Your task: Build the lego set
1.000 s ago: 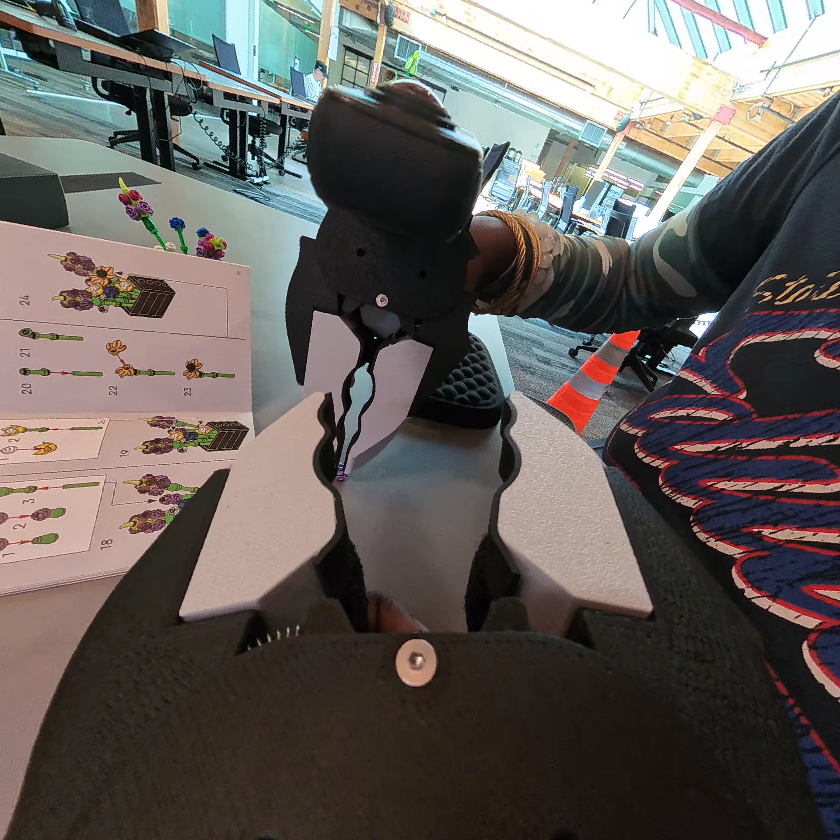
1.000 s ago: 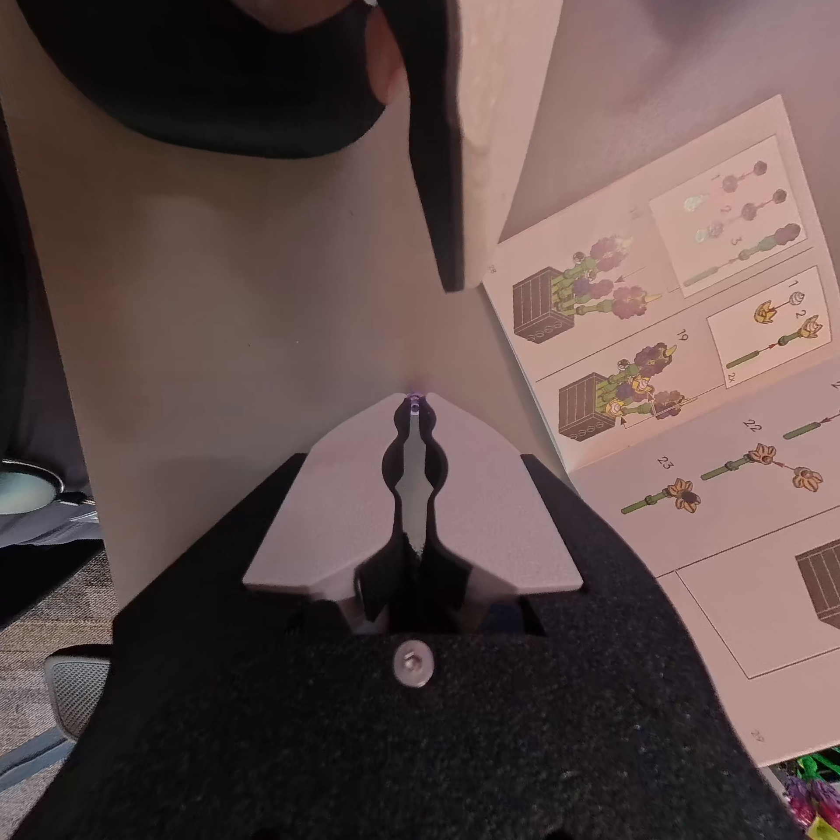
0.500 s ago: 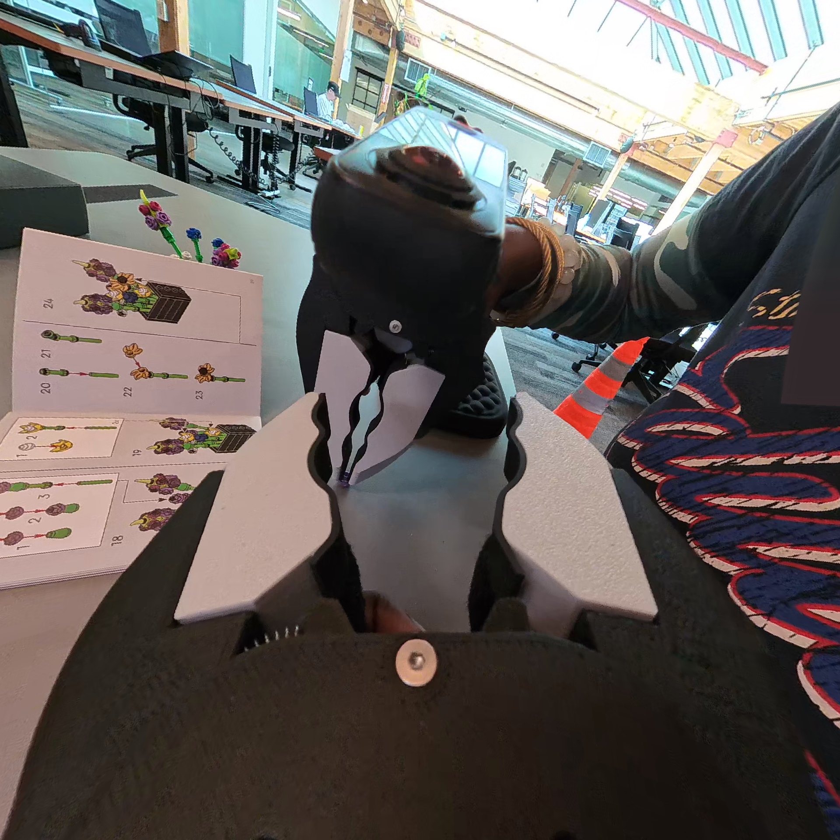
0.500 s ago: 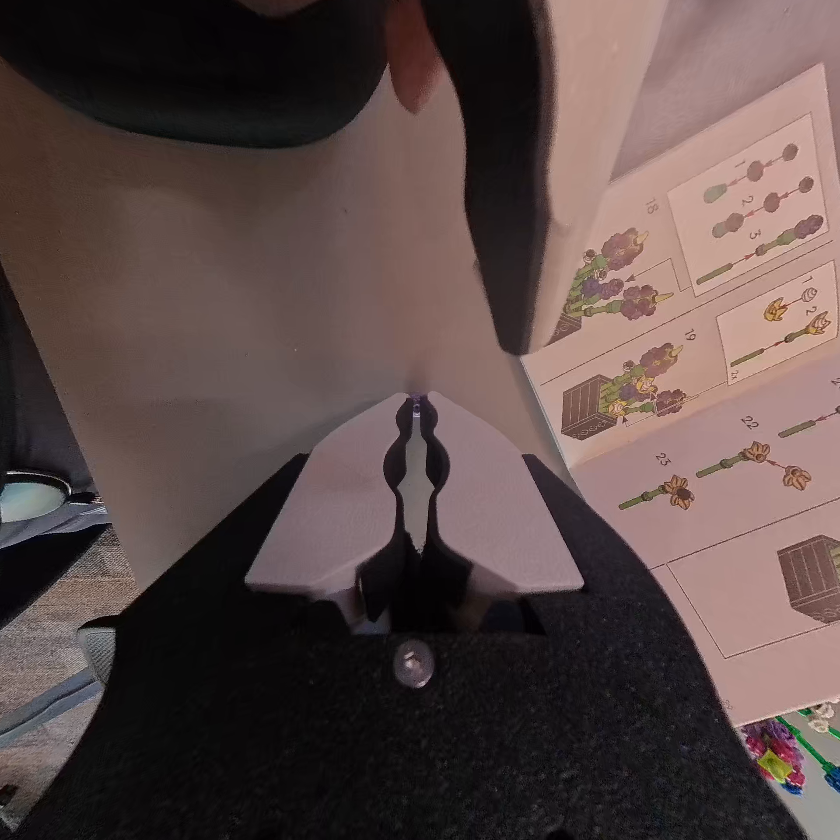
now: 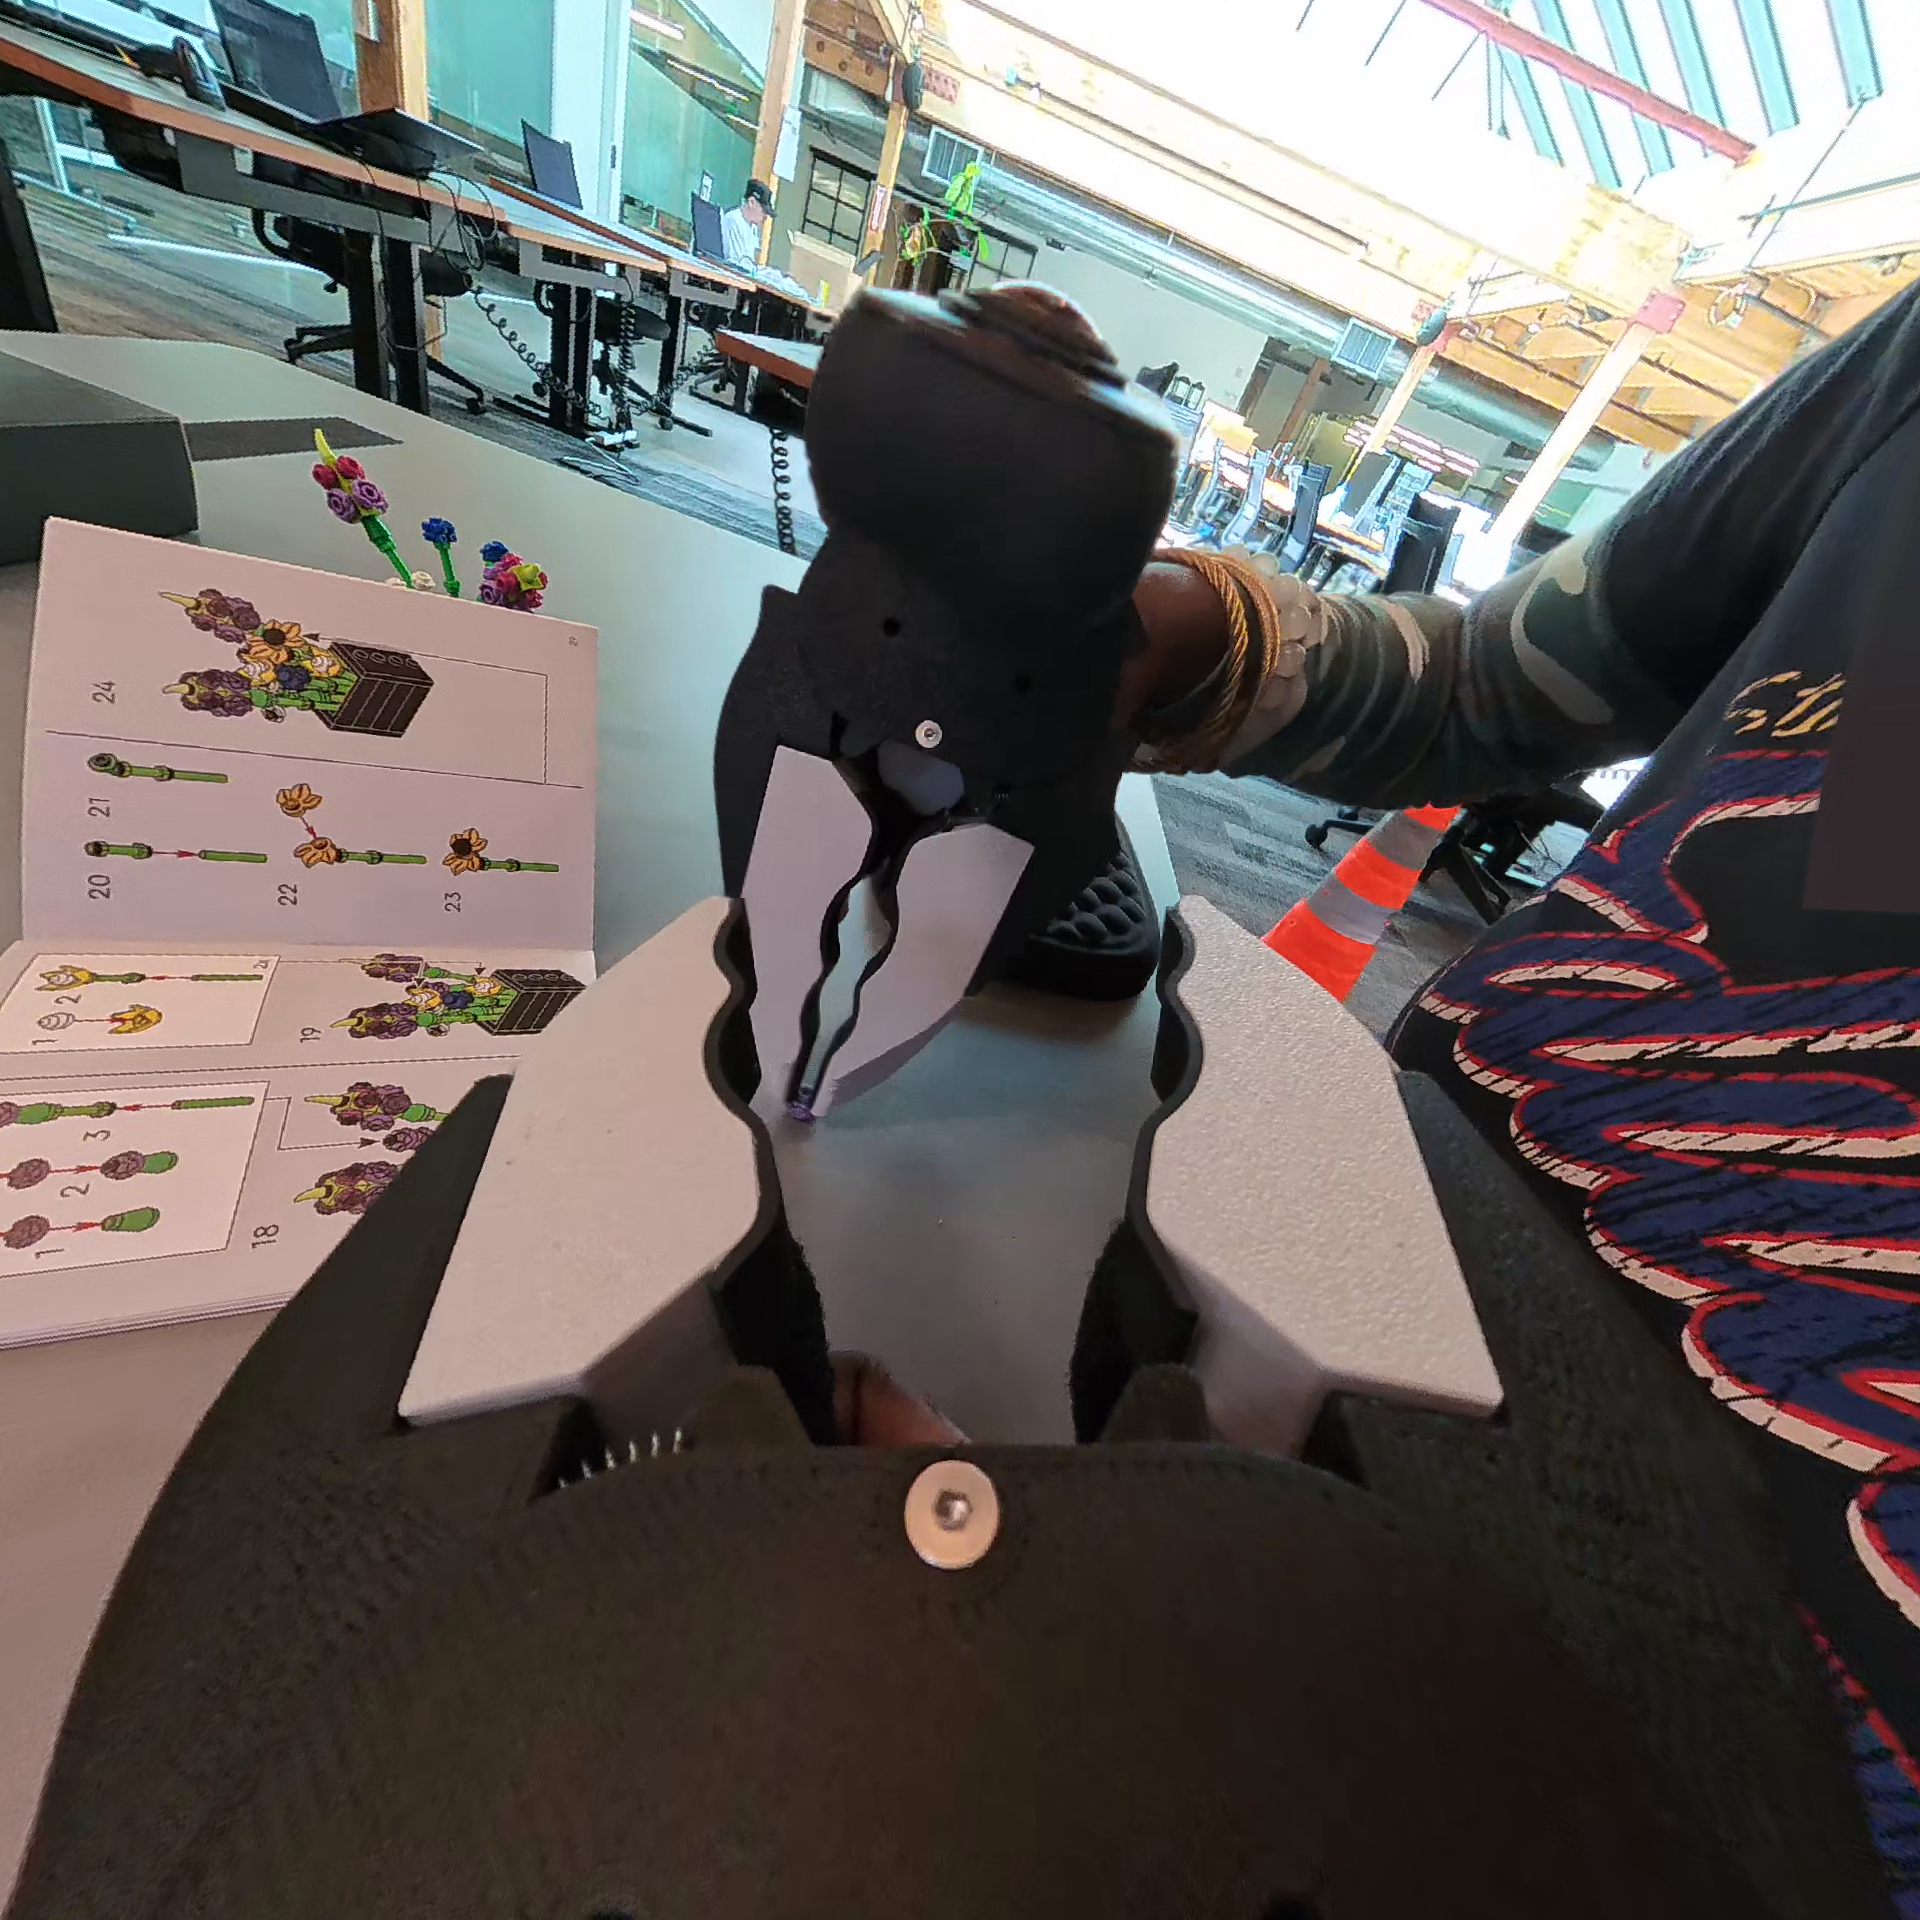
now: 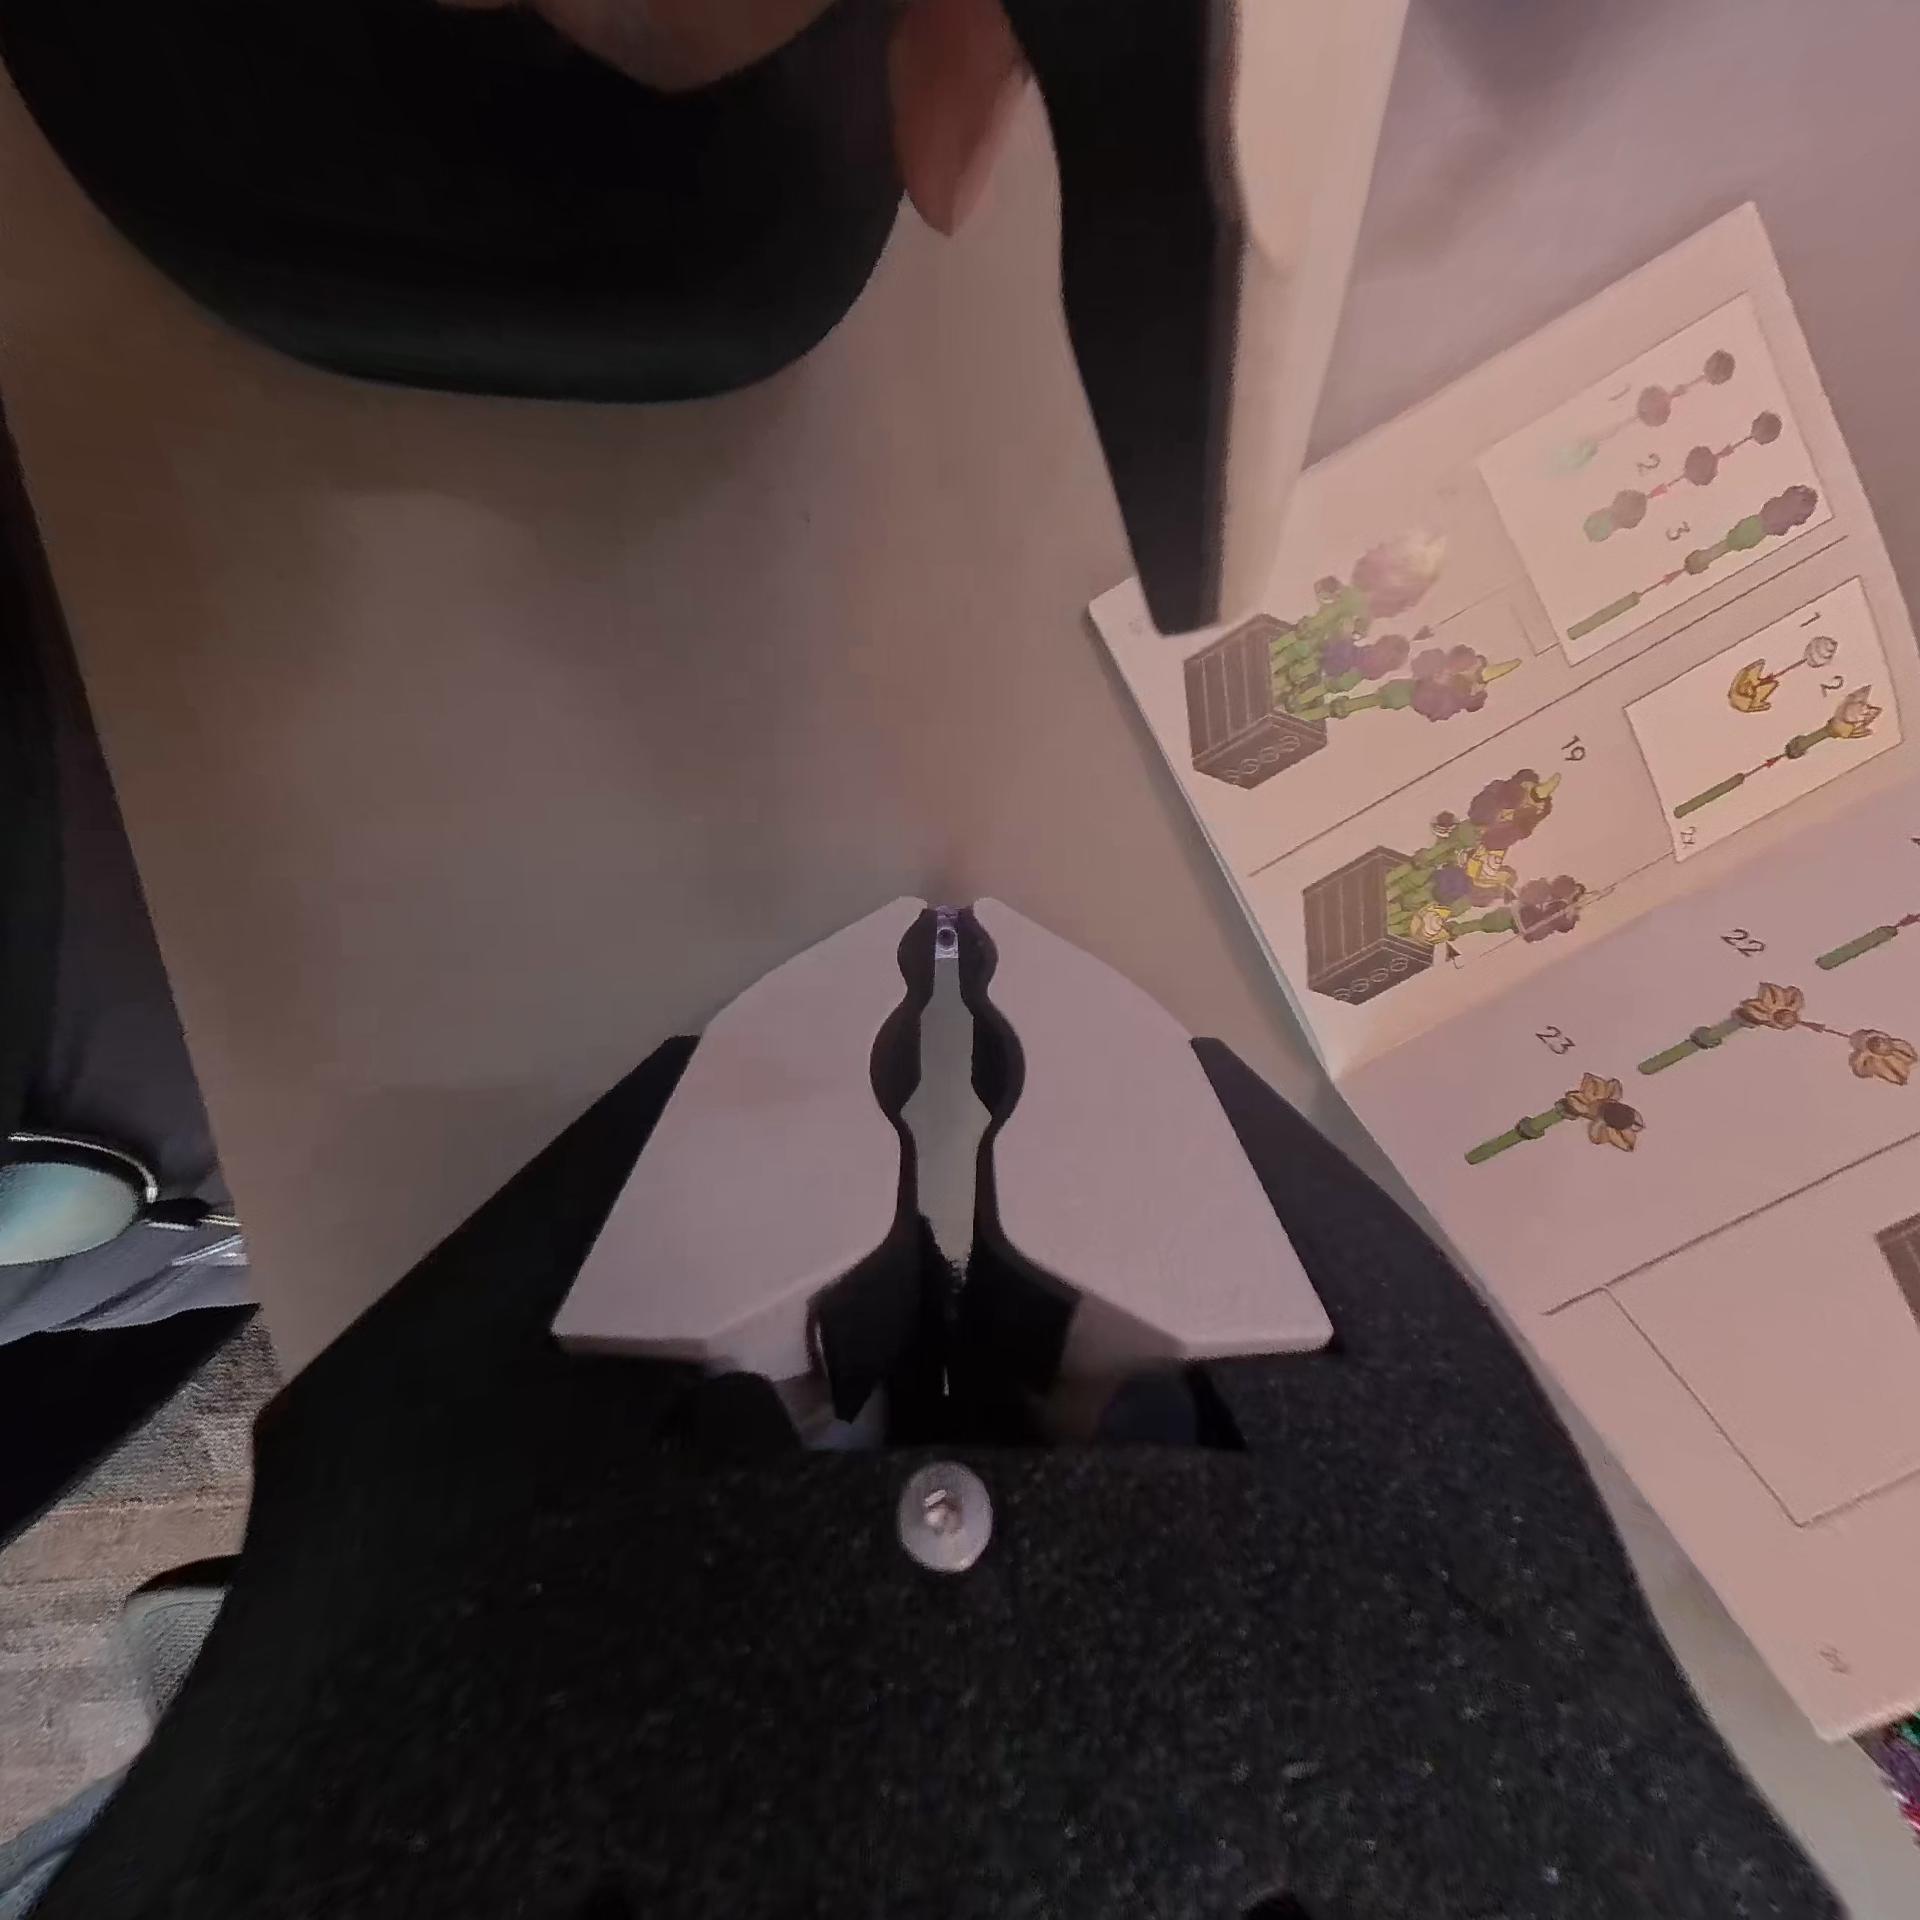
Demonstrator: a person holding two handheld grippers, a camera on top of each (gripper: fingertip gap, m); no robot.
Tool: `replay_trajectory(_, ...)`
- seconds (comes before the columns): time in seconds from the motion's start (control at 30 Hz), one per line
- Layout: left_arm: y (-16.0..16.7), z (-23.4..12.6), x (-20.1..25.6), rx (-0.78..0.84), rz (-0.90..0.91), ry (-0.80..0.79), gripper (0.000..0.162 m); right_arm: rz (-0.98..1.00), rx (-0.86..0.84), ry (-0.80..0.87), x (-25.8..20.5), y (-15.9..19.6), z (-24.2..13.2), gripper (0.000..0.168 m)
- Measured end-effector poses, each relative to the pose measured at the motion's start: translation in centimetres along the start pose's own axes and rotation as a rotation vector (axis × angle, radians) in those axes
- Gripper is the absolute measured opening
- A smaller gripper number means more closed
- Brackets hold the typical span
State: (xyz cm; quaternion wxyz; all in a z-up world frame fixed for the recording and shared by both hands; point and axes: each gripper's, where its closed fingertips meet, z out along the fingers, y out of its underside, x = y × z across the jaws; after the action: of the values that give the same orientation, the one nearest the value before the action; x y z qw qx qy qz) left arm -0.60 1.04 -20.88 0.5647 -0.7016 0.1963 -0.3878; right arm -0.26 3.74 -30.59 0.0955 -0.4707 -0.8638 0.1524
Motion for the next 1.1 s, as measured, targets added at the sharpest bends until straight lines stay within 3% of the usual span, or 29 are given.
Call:
replay_trajectory(0.37,0.1,0.1,0.1,-0.008,0.002,0.006,0.074,0.021,0.036,0.017,0.2,0.1,-0.3,0.017)
replay_trajectory(0.53,0.2,0.1,0.1,-0.010,0.003,0.007,0.073,0.041,0.061,-0.015,0.0,0.3,-0.5,0.034)
replay_trajectory(0.97,0.5,0.3,0.7,-0.034,0.036,0.038,0.072,-0.121,0.111,0.060,-1.1,-0.5,0.1,0.035)
replay_trajectory(1.1,0.5,0.3,0.7,-0.034,0.036,0.040,0.071,-0.091,0.159,0.025,-1.4,-0.6,-0.4,0.030)
